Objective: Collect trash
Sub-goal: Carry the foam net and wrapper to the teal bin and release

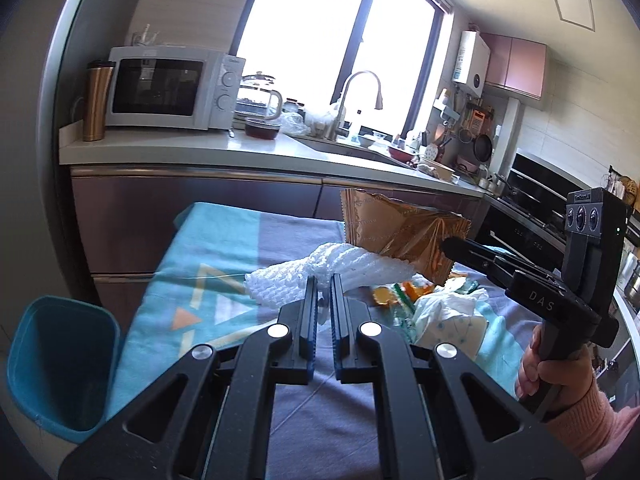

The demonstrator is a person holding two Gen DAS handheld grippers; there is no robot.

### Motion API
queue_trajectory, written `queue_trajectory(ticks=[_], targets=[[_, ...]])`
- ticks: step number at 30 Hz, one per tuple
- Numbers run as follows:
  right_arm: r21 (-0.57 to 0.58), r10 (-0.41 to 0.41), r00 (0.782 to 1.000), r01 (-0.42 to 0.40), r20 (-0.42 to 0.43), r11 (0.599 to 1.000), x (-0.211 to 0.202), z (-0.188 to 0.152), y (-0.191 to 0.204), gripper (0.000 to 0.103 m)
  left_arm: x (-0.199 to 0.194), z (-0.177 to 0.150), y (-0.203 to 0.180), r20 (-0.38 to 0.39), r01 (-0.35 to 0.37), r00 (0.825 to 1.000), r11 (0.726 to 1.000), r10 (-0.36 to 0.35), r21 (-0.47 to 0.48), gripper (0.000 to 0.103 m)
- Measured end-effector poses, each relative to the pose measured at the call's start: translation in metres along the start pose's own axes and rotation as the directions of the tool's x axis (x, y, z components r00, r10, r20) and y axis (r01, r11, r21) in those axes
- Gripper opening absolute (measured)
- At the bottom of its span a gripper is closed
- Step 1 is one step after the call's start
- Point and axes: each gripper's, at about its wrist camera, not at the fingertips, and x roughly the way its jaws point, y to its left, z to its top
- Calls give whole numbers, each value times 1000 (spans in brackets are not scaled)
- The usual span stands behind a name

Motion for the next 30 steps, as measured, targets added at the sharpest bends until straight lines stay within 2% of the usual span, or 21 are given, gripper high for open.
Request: queue_trajectory(ticks=[6, 9, 15, 22, 30], targets=[[-16, 138, 989, -139, -57, 990, 45, 0, 44, 3, -39, -10, 54, 13, -135, 991, 989, 136, -55, 7], [-33, 197, 977, -200, -85, 979, 68, 2, 69, 3, -59, -16, 80, 19, -208, 978, 975, 210, -83, 7], [-44, 292, 944, -301, -154, 952, 110, 2, 112, 3, -89, -29, 130, 8, -337, 940, 933, 341, -129, 7], [-58, 341, 907, -365, -246, 929, 152, -2, 155, 3, -102, -46, 184, -38, -428, 902, 882, 430, -196, 7], [-34, 357, 865, -393, -352, 919, 197, -9, 183, 3, -82, -57, 218, -112, -495, 869, 841, 483, -218, 7]])
